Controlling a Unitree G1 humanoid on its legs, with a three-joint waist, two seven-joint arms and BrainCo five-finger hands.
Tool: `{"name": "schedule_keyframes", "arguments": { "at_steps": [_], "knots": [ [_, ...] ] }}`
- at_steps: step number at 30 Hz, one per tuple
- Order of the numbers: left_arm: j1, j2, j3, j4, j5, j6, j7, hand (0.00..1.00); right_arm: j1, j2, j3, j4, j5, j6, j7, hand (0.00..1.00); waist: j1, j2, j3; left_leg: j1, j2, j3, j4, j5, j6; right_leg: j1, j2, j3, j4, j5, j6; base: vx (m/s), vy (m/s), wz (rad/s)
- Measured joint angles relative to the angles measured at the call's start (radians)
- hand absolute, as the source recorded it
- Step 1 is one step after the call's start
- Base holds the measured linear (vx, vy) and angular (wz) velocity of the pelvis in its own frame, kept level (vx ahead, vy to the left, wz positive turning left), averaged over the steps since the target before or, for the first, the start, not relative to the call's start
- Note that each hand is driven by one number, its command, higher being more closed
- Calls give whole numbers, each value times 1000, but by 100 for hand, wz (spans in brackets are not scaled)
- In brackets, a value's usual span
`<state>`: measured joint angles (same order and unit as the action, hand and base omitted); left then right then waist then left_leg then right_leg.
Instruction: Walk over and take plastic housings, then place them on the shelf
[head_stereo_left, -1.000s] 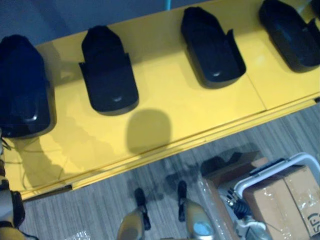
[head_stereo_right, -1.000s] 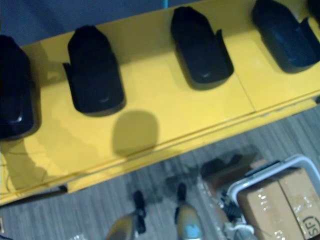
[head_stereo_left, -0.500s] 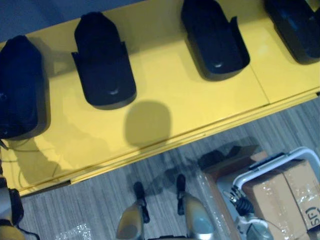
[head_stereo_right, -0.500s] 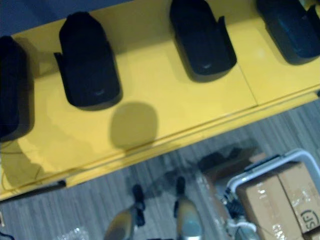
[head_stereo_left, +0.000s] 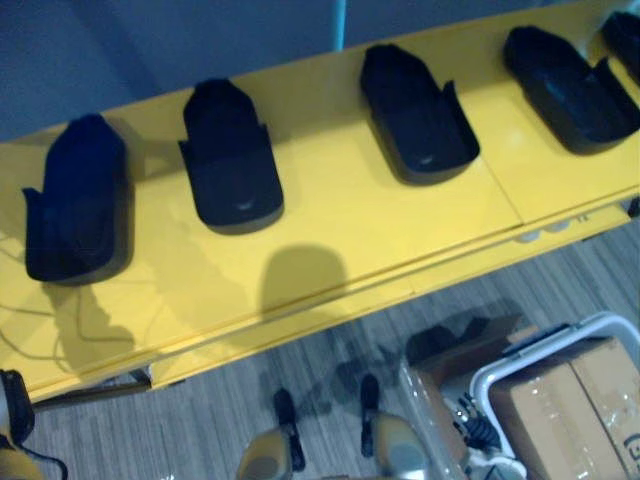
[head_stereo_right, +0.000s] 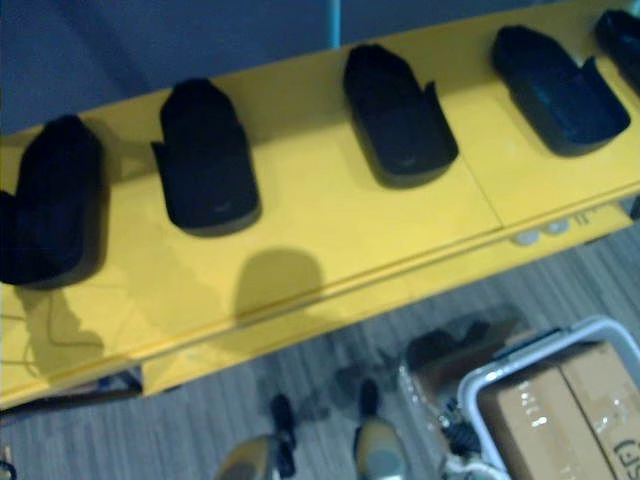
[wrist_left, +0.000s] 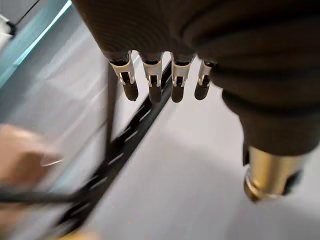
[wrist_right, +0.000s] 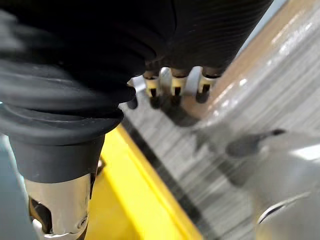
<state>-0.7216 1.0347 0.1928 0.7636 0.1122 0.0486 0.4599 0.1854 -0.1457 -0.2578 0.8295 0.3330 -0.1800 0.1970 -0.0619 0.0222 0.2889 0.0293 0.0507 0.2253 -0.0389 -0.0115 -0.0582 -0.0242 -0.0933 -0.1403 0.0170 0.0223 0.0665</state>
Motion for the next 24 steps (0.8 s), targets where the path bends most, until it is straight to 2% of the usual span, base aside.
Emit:
{"name": "schedule_keyframes", "arguments": {
  "at_steps": [1,3,6,7,9,10,11,14,15,17,20,21,23,24],
  "knots": [
    [14,-30,1,-17,-36,-58,25,0,2,0,-1,9,4,0,-2,0,2,13,-34,30,0,0,-21,0,0,30,0,-6,-20,1,1,113,10,5],
    [18,-46,1,-28,-71,-102,36,0,1,2,0,11,8,0,-2,0,2,18,-49,43,-1,-1,-28,0,0,47,-1,-12,-30,1,1,78,5,6],
    [23,-73,1,-87,-130,-206,39,0,2,6,0,17,9,0,-4,0,4,17,-75,59,0,-6,-38,0,-1,70,-1,-25,-44,1,1,42,-3,7],
    [31,-85,5,-129,-147,-231,39,0,2,6,0,19,9,0,-5,0,5,16,-82,61,-1,-9,-38,0,-1,74,-2,-29,-47,1,1,33,0,8],
    [87,-153,48,-283,-153,-312,40,0,5,7,-1,28,9,-1,-13,0,6,12,-93,77,-5,-23,-39,0,-1,104,-8,-52,-58,1,1,31,6,17],
    [106,-166,56,-321,-150,-327,40,0,5,7,-1,33,9,-1,-17,0,7,12,-100,78,-6,-24,-39,0,-1,107,-9,-55,-61,1,2,21,13,14],
    [145,-193,80,-385,-147,-364,48,0,5,9,-1,39,8,-1,-23,0,12,11,-109,81,-8,-25,-39,0,-1,113,-10,-57,-64,2,2,15,11,5],
    [235,-267,145,-508,-129,-420,89,0,7,17,-4,59,6,-1,-26,0,24,9,-138,81,-9,-40,-40,0,-1,125,-11,-77,-70,2,2,11,-6,16],
    [282,-303,167,-560,-128,-451,104,0,12,27,-13,61,2,-1,-30,0,26,6,-143,90,-9,-56,-40,0,-1,147,-11,-94,-79,2,2,2,-22,35],
    [372,-364,207,-659,-109,-493,109,0,18,36,-19,73,-9,-1,-43,0,39,-1,-163,89,-9,-76,-41,2,-3,162,-10,-111,-87,1,3,-17,-20,32],
    [549,-510,265,-843,-67,-571,111,0,30,36,-43,133,-20,0,-47,0,75,-13,-201,70,-12,-112,-48,1,-6,172,-11,-155,-94,-7,6,-12,-15,36],
    [576,-528,271,-864,-63,-579,115,0,32,36,-46,141,-29,0,-47,0,78,-16,-204,70,-11,-117,-48,1,-6,175,-11,-159,-94,-8,5,-6,-17,32],
    [667,-593,296,-921,-22,-612,145,0,36,36,-55,156,-34,0,-48,0,107,-24,-217,65,-14,-140,-48,3,-9,185,-11,-182,-94,-11,5,-1,-16,32],
    [696,-617,313,-939,34,-615,188,0,34,36,-64,171,-34,0,-48,0,109,-26,-225,58,-16,-153,-48,5,-10,184,-12,-191,-94,-12,4,6,-11,40]
  ]
}}
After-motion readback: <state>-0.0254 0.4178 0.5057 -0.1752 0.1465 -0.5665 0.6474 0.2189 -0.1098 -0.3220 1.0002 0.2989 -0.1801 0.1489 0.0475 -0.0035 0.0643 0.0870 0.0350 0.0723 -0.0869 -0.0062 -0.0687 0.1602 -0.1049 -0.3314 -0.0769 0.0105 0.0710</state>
